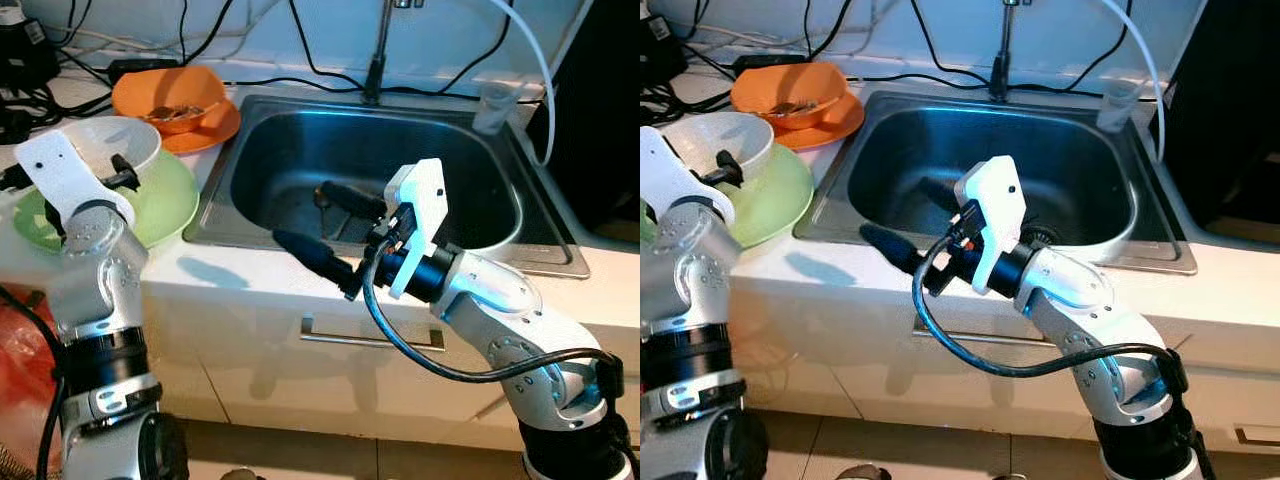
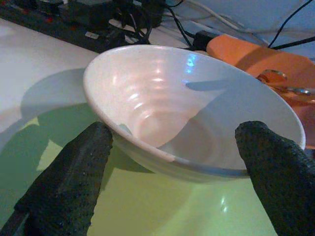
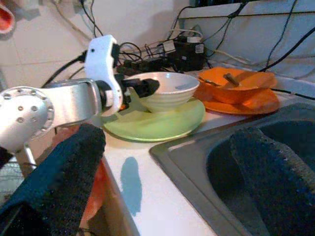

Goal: Kitchen organization

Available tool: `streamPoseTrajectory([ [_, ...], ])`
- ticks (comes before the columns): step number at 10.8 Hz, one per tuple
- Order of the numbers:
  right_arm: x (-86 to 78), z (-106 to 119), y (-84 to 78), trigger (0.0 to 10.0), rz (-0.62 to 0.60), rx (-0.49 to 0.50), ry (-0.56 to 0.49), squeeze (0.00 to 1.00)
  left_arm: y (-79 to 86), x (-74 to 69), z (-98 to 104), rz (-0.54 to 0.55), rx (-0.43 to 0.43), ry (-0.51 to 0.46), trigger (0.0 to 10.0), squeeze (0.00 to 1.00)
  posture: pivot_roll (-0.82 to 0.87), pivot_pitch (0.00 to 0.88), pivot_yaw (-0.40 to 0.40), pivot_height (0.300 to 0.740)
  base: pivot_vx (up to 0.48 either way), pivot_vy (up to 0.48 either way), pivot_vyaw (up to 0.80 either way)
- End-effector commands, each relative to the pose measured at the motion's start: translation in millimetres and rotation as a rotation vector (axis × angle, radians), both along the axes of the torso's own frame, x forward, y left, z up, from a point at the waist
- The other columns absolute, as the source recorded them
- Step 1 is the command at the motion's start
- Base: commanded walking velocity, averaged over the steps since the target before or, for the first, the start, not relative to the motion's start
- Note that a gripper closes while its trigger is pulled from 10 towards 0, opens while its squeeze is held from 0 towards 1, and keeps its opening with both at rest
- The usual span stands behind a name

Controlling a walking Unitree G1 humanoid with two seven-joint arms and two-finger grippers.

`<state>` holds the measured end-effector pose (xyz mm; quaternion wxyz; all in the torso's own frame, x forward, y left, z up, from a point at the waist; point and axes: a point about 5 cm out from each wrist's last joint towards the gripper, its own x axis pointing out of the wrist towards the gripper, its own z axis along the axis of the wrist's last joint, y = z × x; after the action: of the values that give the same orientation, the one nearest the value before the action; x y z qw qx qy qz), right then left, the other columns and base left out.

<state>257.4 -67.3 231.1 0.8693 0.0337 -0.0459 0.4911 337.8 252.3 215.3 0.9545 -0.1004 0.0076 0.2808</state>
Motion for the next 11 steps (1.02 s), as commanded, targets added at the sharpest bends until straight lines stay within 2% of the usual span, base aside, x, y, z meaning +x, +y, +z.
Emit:
streamPoseTrajectory([
  [1, -1.1, -2.8, 3.0, 10.0, 0.028, 0.012, 0.015, 0.00, 1.6, 2.2, -1.9, -0.011, -0.003, 0.012, 10.0, 0.00, 0.06, 0.055, -0.011, 0.740, 0.000, 0.000, 0.00],
  [3, 13.2, -4.5, 12.0, 10.0, 0.027, 0.048, 0.017, 0.00, 4.5, 3.5, -2.8, -0.008, 0.003, 0.015, 10.0, 0.00, 0.08, 0.053, -0.013, 0.740, 0.000, 0.000, 0.00],
  [5, 25.1, -3.9, 12.9, 10.0, 0.004, 0.058, 0.010, 0.00, 4.6, 1.1, -11.8, -0.031, 0.017, 0.054, 10.0, 0.00, 0.09, 0.054, -0.017, 0.740, 0.000, 0.000, 0.00],
  [6, 27.6, -4.9, 12.4, 10.0, -0.006, 0.053, 0.005, 0.00, 6.9, -0.1, -18.0, -0.030, 0.025, 0.074, 10.0, 0.00, 0.09, 0.053, -0.017, 0.740, 0.000, 0.000, 0.00],
  [8, 28.3, -7.9, 12.5, 10.0, -0.007, 0.051, 0.004, 0.00, 10.6, 0.5, -15.8, -0.024, 0.053, 0.052, 10.0, 0.00, 0.09, 0.054, -0.018, 0.740, 0.000, 0.000, 0.00],
  [11, 27.1, -10.6, 9.8, 10.0, -0.018, 0.047, 0.000, 0.00, 13.3, 6.4, -13.4, -0.031, 0.018, 0.056, 10.0, 0.00, 0.08, 0.051, -0.012, 0.740, 0.000, 0.000, 0.00],
])
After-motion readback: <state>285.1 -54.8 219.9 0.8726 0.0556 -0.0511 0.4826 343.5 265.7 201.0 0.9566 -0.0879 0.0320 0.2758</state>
